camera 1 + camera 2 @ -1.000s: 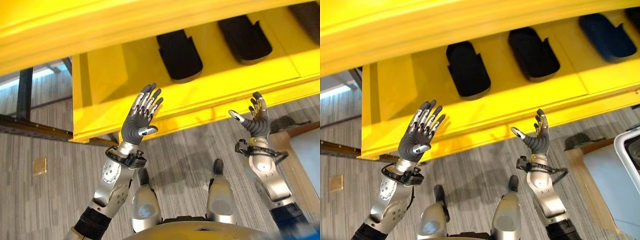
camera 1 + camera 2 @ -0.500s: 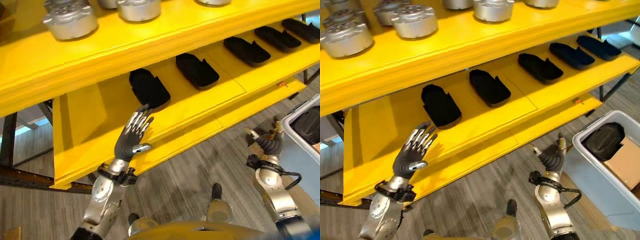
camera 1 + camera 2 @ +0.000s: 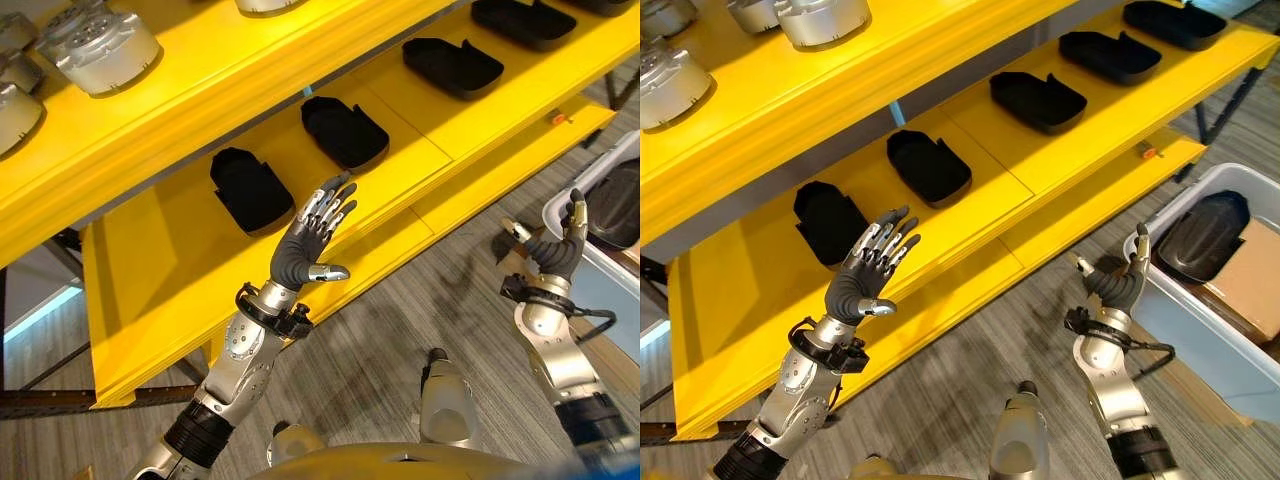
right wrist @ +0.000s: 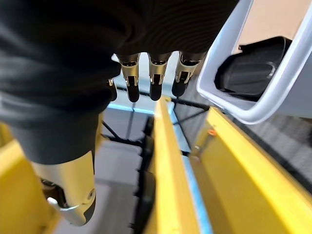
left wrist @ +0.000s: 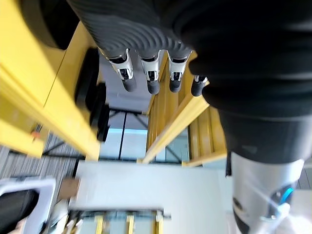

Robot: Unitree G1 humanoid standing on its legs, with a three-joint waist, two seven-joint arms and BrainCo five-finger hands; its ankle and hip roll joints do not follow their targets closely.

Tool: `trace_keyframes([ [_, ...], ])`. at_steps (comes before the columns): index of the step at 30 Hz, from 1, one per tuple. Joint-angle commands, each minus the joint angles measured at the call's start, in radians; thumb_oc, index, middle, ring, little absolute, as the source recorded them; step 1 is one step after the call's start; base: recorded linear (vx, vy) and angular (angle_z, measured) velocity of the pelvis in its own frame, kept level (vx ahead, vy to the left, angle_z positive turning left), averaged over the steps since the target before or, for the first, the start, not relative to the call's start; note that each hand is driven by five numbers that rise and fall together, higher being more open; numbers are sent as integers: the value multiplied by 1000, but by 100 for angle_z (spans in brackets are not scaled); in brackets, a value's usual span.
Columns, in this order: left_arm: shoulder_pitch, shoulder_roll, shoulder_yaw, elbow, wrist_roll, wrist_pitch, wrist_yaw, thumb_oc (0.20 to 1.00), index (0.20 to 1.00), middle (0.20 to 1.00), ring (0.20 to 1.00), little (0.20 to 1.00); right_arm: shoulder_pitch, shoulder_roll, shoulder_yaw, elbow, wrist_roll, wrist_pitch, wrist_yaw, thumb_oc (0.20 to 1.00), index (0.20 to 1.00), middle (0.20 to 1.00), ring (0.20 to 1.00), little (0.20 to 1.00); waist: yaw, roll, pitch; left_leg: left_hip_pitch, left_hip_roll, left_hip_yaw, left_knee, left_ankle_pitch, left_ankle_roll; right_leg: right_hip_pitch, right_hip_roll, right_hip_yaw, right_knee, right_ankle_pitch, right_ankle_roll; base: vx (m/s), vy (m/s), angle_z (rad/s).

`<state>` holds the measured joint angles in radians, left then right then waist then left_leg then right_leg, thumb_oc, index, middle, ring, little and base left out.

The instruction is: Move parts from the plastic box to the shelf.

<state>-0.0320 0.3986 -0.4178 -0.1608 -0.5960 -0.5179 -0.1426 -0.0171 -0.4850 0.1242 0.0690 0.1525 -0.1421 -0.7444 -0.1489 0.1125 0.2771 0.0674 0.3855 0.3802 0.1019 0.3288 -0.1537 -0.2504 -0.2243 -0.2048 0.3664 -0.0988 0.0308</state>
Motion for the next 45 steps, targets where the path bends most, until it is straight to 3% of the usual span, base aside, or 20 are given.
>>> trace_keyframes([
  [1,43,26,77,-70,36,-73,37,1000,1000,1000,1000,1000,14,35,-9,-70,11,-60,31,1000,1000,1000,1000,1000,-7,-46,-27,-8,-175,-30,41,-253,59,174,85,18,-194,74,31,146,-104,-52],
  [4,45,31,81,-78,31,-34,8,1000,1000,1000,1000,1000,42,54,-3,-87,79,-30,30,1000,1000,1000,1000,1000,-2,-69,-42,-14,-289,-35,-13,-345,117,200,112,41,-239,102,45,147,-58,-42],
  [5,53,35,72,-77,37,-28,8,1000,1000,1000,1000,1000,55,66,8,-85,90,-29,38,1000,1000,1000,1000,1000,8,-72,-44,-6,-350,-94,-49,-365,145,212,141,74,-247,103,53,150,-11,-18],
  [7,69,34,70,-77,51,-32,15,1000,1000,1000,1000,1000,65,84,22,-82,107,-28,54,1000,1000,1000,1000,1000,28,-80,-50,-12,-401,-182,-66,-370,169,212,174,122,-255,112,54,136,9,-44],
  [8,87,32,78,-82,58,-28,-1,1000,1000,1000,1000,1000,74,96,26,-84,103,-36,60,1000,1000,1000,1000,1000,42,-90,-59,-6,-413,-237,-106,-363,181,217,197,157,-265,108,55,103,71,-96],
  [9,98,33,80,-81,67,-30,-3,1000,1000,1000,1000,1000,75,99,28,-85,105,-37,65,1000,1000,1000,1000,1000,46,-93,-66,7,-414,-250,-138,-354,185,219,205,171,-266,105,57,74,106,-108],
  [12,116,39,89,-60,19,-49,-55,1000,1000,1000,1000,1000,80,93,16,-100,106,-44,76,1000,1000,1000,1000,1000,52,-101,-88,25,-413,-251,-177,-339,187,233,221,188,-279,103,56,35,107,-50],
  [17,92,42,83,-34,10,-58,-103,1000,1000,1000,1000,1000,69,98,21,-118,100,3,73,1000,1000,1000,1000,1000,46,-113,-123,32,-418,-240,-189,-347,191,267,234,211,-337,123,57,-12,108,-19],
  [19,86,39,82,-30,4,-59,-101,1000,1000,1000,1000,1000,55,103,27,-114,83,22,74,1000,1000,1000,1000,1000,50,-113,-128,34,-409,-209,-189,-346,186,271,226,173,-338,123,59,-33,64,-24],
  [22,94,34,99,-25,31,-68,-52,1000,1000,1000,1000,1000,7,110,49,-80,80,56,120,1000,1000,1000,1000,1000,88,-112,-125,44,-374,-97,-189,-340,175,250,161,-10,-244,114,84,-76,10,-84],
  [25,79,45,94,-16,30,-81,-49,1000,1000,1000,1000,1000,-12,109,60,-56,96,48,105,1000,1000,1000,1000,1000,94,-114,-116,49,-367,-84,-182,-338,187,223,101,-4,-190,140,109,-76,-128,-117],
  [27,82,52,95,-21,24,-90,-60,1000,1000,1000,1000,1000,-13,124,57,-46,94,34,102,1000,1000,1000,1000,1000,106,-123,-116,55,-359,-58,-170,-342,186,235,6,-20,-214,216,135,-43,-393,-13],
  [28,81,56,92,-18,29,-96,-51,1000,1000,1000,1000,1000,-19,142,67,-40,89,25,93,1000,1000,1000,1000,1000,115,-131,-115,70,-344,-25,-168,-349,177,230,-67,-49,-243,302,160,-13,-425,-28],
  [30,76,60,84,-11,24,-110,-59,1000,1000,1000,1000,1000,-36,161,79,-18,81,31,67,1000,1000,1000,1000,1000,119,-132,-117,106,-307,18,-178,-365,149,233,-121,-88,-304,353,200,71,-493,-67],
  [31,73,57,82,-9,12,-109,-62,1000,1000,1000,1000,1000,-45,159,77,-1,84,46,63,1000,1000,1000,1000,1000,118,-131,-112,108,-277,68,-164,-349,134,257,-124,-135,-354,346,192,156,-567,-113],
  [32,74,56,82,-13,-2,-102,-73,1000,1000,1000,1000,1000,-42,155,72,-1,48,52,65,1000,1000,1000,1000,1000,111,-128,-118,116,-249,82,-154,-362,116,268,-119,-138,-369,327,202,94,-489,-121],
  [35,84,54,90,-18,11,-84,-53,1000,1000,1000,1000,1000,-34,136,62,-7,36,83,72,1000,1000,1000,1000,1000,101,-129,-123,128,-216,133,-149,-346,97,290,-89,-180,-379,273,187,100,-321,-83],
  [40,110,44,85,-30,-24,-45,-101,1000,1000,1000,1000,1000,-18,97,17,18,31,84,37,1000,1000,1000,1000,1000,70,-135,-120,120,-168,152,-114,-335,79,318,-20,-167,-348,177,141,137,-304,-37],
  [45,79,38,52,-23,-53,-74,-79,1000,1000,1000,1000,1000,-30,64,-3,27,-45,44,-6,1000,1000,1000,1000,1000,36,-125,-92,78,-83,137,-28,-293,45,287,27,-127,-252,90,78,133,-260,-39],
])
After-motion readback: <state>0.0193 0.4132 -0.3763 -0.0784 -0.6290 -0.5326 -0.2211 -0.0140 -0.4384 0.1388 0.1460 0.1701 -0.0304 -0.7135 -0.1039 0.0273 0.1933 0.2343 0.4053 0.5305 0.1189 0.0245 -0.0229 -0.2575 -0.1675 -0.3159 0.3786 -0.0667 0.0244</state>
